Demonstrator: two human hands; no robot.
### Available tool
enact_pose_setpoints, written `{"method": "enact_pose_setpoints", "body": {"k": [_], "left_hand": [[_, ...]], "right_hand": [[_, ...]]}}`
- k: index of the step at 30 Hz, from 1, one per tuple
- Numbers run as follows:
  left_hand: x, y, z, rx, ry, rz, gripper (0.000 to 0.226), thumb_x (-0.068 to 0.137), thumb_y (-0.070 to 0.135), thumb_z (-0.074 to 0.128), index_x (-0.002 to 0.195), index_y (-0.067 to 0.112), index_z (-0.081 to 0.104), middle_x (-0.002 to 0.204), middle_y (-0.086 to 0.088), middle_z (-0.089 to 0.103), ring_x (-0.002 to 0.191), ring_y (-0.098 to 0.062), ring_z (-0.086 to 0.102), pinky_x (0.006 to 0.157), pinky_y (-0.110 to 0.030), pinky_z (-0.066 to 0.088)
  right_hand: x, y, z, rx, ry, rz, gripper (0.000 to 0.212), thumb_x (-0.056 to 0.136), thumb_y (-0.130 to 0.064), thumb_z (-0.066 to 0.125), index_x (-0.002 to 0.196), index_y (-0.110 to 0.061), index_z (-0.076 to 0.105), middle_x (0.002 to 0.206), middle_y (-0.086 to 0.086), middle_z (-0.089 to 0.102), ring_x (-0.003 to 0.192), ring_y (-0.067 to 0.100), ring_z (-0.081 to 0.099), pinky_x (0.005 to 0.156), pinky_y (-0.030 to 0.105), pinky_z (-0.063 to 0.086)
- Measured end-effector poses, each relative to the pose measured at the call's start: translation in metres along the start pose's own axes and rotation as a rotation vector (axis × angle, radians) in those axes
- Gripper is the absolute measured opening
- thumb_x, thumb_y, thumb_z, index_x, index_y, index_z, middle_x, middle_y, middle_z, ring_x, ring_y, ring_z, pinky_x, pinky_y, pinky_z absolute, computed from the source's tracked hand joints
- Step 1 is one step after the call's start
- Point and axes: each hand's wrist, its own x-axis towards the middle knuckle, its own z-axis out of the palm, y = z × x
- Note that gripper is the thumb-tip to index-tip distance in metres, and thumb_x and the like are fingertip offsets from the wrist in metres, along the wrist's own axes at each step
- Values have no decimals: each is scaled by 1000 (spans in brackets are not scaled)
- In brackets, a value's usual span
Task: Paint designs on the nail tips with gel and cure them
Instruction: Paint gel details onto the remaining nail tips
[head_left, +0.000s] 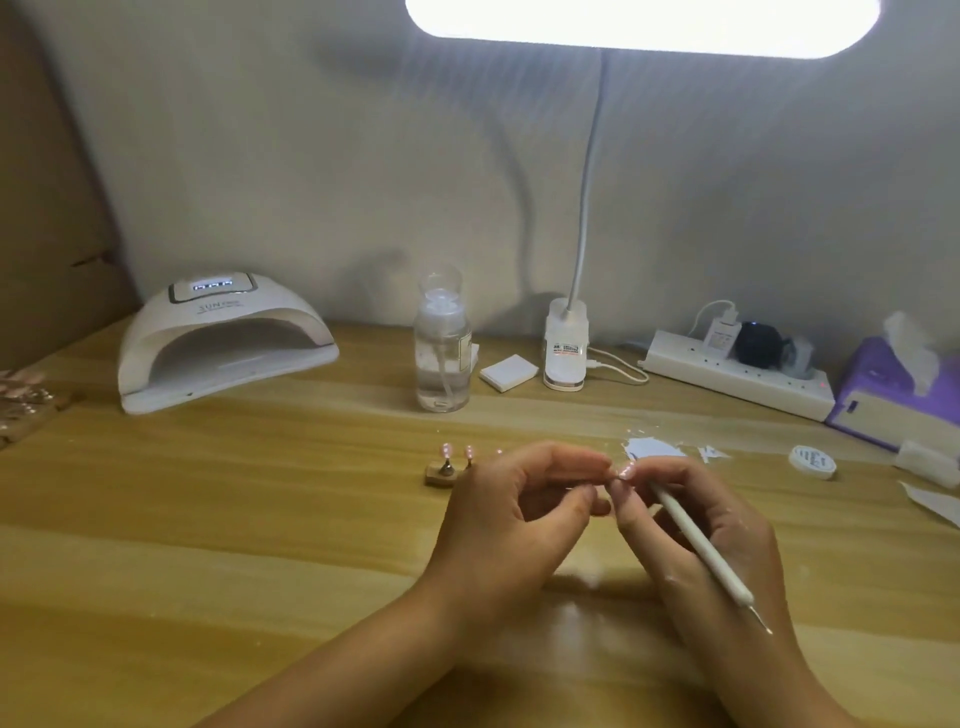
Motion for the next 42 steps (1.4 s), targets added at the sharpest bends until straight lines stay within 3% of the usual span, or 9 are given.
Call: {"method": "enact_pose_setpoints", "body": {"k": [4,8,11,15,18,21,25,32,42], "left_hand": [[27,16,-50,380,-55,-33,38,79,22,76,109,36,58,100,19,64,84,0,61,70,-15,50],[42,5,-117,868,-296,-249,56,67,51,80,114,47,50,111,28,44,103,7,45,83,-19,42],[37,-22,-121,730,-341,-368,49,68,46,84,110,41,61,111,22,55,102,3,53,87,-19,46],[35,-38,-114,564,-242,-271,27,70,35,86,92,35,69,93,12,69,90,-7,64,85,-31,54],[30,-37,-108,589,-177,-111,24,72,29,84,87,41,69,89,26,68,83,2,63,73,-17,48],[26,-32,-99,695,-108,67,24,72,32,83,87,44,69,88,30,65,88,5,57,70,-12,40],[26,-28,-94,644,-110,157,25,71,30,85,93,38,73,89,23,68,90,1,61,72,-15,45],[26,-19,-88,583,-215,171,27,72,33,84,97,35,74,91,18,71,92,-9,64,79,-29,51],[28,-13,-90,540,-246,169,28,71,32,85,97,36,74,92,20,71,91,-9,63,77,-23,49]], "right_hand": [[2,0,-3,24,42,12,21,79,-12,79,81,-30,70,68,-8,66,47,3,46,48,11,40],[4,1,-2,14,-24,39,20,81,-10,78,81,-29,71,64,-7,62,48,3,44,48,13,39],[3,-1,-1,-37,-66,5,19,80,-13,79,83,-31,73,62,-9,61,48,4,46,47,13,37],[1,-2,-1,-91,-115,-43,21,81,-13,79,81,-33,72,62,-10,60,53,5,51,49,11,35],[1,-3,-1,-137,-135,-112,29,80,-8,80,77,-35,72,65,-14,61,57,5,54,51,10,35],[2,-5,-3,-282,-126,-272,21,81,-14,79,82,-33,71,70,-11,61,65,11,58,57,21,41],[2,-3,-4,-386,-101,-383,9,78,-18,72,84,-24,71,75,-10,60,71,17,59,63,41,46],[2,0,-4,-403,-62,-363,7,80,-25,71,86,-22,74,81,-7,57,89,11,51,75,19,37],[4,8,-3,-409,-67,-386,12,75,-19,76,85,-26,73,86,-13,53,92,12,50,77,17,37]]}}
